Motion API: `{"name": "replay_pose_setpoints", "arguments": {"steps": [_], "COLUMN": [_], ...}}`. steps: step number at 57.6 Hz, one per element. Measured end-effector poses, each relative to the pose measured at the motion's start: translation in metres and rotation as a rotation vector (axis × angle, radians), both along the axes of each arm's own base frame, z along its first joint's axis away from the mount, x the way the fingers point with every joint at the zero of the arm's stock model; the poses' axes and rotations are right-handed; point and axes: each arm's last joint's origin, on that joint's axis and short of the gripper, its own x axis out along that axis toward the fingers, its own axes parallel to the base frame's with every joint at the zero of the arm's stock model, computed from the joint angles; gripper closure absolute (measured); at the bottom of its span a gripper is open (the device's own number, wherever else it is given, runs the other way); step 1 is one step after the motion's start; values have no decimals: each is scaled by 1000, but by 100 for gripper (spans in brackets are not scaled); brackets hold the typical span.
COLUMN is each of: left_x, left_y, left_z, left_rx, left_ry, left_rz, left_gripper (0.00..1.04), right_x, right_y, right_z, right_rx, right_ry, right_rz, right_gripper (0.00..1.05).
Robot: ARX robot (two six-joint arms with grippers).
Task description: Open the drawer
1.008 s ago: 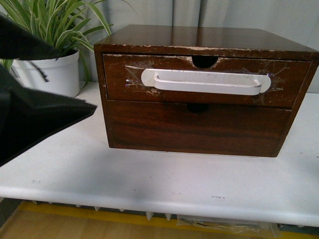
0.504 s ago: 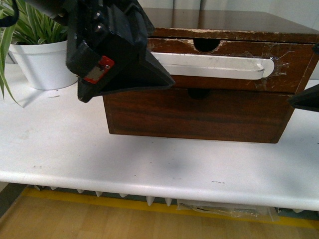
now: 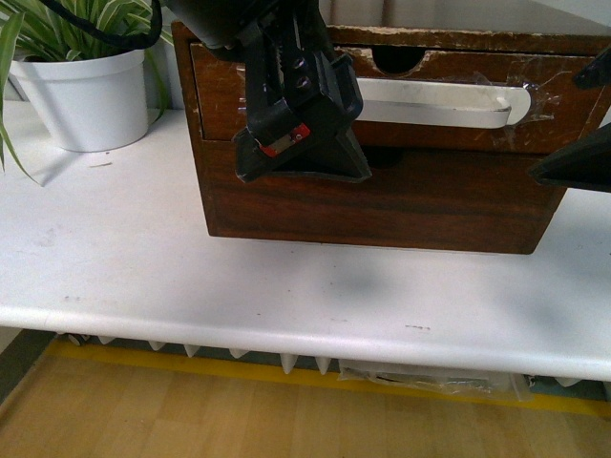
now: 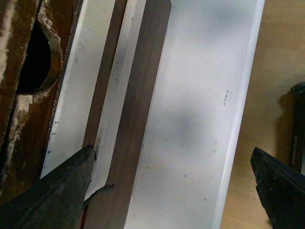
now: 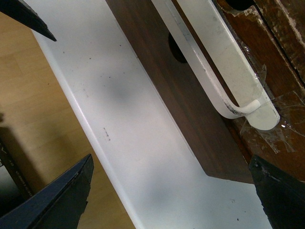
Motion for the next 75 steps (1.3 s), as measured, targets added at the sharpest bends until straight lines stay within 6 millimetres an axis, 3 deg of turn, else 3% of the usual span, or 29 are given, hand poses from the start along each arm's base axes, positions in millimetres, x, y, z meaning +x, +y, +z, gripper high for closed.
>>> {"name": "replay_pose_setpoints", "arguments": {"steps": [24, 52, 75], "left_x": [23, 21, 18], "left_y": [-3, -1, 2], "left_z": [-9, -9, -9], "left_rx": [80, 95, 108], "left_ry": [-4, 29, 60], "left_rz": [21, -20, -51], "left_gripper": [6, 6, 6], "right_x": [26, 53, 56], "right_y": [11, 32, 34], "right_z": [-6, -21, -32], "right_rx": [1, 2, -3], "right_ry": [-3, 17, 47], "right_rz": [26, 52, 77], "right_gripper": [9, 9, 9]}}
